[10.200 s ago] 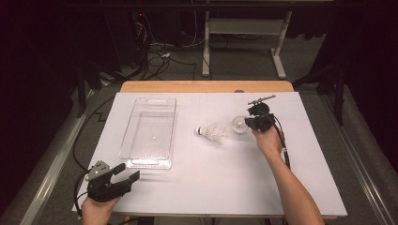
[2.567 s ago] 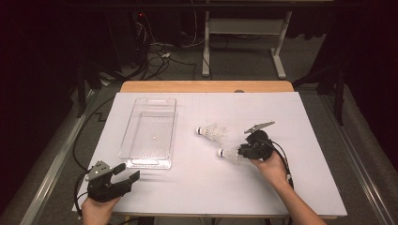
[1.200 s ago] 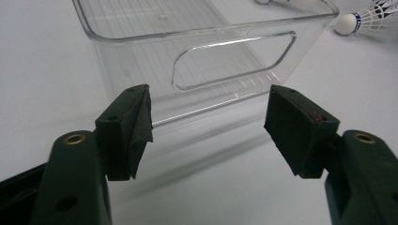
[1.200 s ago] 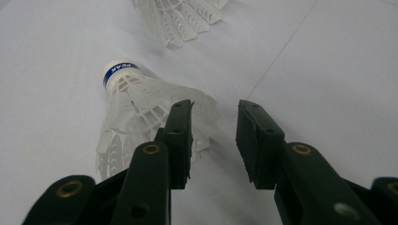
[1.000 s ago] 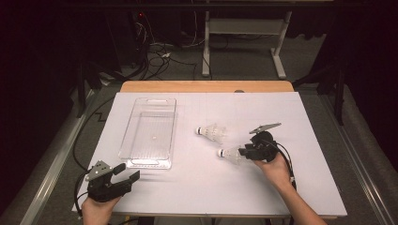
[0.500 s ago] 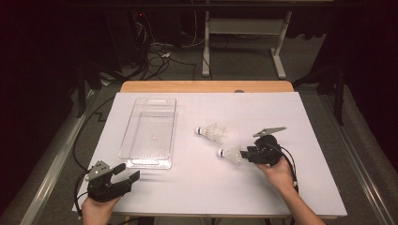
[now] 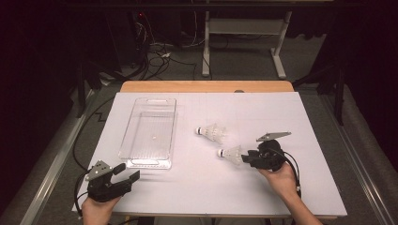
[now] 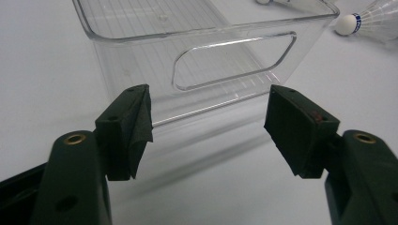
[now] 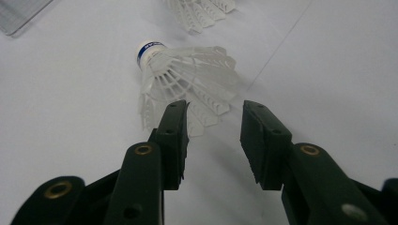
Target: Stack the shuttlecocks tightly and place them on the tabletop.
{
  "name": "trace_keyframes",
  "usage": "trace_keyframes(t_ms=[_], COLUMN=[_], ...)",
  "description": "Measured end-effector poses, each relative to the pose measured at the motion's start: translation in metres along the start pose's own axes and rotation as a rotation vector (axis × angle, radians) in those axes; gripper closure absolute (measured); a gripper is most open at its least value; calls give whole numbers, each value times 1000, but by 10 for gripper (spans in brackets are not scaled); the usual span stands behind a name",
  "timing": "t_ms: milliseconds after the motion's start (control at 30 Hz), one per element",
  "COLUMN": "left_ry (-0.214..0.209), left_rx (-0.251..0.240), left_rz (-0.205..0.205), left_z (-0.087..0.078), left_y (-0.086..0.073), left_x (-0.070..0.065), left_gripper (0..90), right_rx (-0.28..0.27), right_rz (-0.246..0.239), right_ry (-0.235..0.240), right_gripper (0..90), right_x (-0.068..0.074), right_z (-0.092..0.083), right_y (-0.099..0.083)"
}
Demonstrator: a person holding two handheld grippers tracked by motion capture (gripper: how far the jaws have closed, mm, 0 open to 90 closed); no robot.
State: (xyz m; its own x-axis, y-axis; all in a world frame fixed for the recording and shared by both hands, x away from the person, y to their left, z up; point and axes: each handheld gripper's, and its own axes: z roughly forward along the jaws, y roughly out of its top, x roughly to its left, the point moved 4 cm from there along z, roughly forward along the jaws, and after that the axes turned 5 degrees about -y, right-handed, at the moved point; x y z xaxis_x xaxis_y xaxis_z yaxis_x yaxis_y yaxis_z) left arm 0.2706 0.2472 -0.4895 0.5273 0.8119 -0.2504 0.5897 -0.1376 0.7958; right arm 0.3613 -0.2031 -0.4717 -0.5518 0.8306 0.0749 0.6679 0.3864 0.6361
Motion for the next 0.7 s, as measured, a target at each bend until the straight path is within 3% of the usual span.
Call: trace_keyframes(t_ms=[700], left_ry=[2], left_rx=[-1], left_rz=[2], left_z=[0], left_y=[0], left_x=[0], left_gripper=[329], right_rx=[-18], right_rz=[-28], right_ry=[49], right_gripper=[629], right_x=[17], right_z=[-6], right_y=[-5])
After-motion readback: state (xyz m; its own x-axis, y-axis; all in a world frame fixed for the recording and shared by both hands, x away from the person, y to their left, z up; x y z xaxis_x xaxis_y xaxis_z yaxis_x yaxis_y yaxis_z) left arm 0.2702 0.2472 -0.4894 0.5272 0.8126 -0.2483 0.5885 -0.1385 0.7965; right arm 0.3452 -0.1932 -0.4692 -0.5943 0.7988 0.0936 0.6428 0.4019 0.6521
